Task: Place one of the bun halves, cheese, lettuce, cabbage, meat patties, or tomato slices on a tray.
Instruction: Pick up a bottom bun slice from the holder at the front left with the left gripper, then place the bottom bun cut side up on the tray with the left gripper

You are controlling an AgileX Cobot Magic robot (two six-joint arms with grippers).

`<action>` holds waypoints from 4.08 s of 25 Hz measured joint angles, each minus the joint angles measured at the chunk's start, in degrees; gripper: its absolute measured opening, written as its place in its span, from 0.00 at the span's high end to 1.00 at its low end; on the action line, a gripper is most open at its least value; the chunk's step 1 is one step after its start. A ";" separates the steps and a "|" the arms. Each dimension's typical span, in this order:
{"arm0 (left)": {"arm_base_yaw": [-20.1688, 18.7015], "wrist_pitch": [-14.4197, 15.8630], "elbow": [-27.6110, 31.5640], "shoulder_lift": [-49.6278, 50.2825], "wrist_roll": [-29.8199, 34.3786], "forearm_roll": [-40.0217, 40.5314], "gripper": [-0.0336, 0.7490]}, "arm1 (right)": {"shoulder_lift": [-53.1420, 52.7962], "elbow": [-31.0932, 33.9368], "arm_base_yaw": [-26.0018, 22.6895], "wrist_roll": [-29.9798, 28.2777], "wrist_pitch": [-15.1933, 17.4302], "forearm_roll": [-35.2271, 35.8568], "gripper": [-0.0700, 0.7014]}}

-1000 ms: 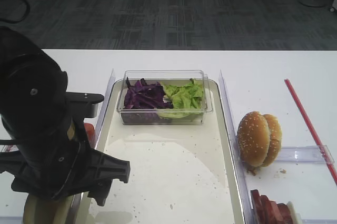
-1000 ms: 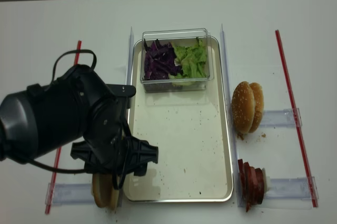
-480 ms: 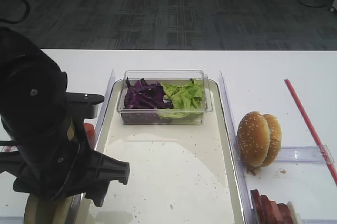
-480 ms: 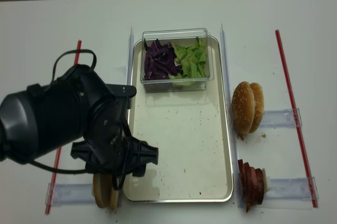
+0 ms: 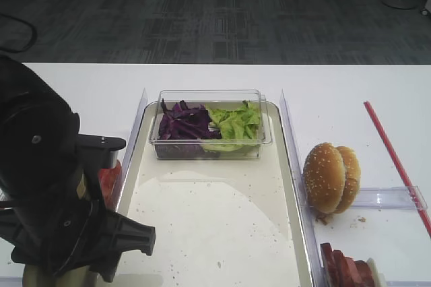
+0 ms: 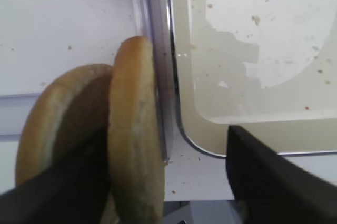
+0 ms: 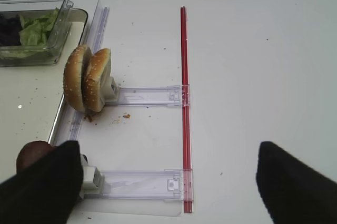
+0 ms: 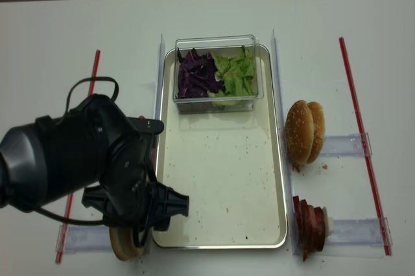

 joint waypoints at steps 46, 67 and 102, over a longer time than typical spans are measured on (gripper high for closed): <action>0.13 14.82 -15.58 -4.78 0.56 4.92 0.91 | 0.00 0.00 0.00 0.00 0.00 0.00 0.03; 13.50 11.90 -17.55 -1.27 12.77 0.80 0.91 | 0.00 0.00 0.00 0.00 -0.10 0.00 0.03; 13.50 -1.12 -18.18 3.43 47.43 -45.16 0.92 | 0.00 0.00 0.00 0.00 -0.10 -0.05 0.03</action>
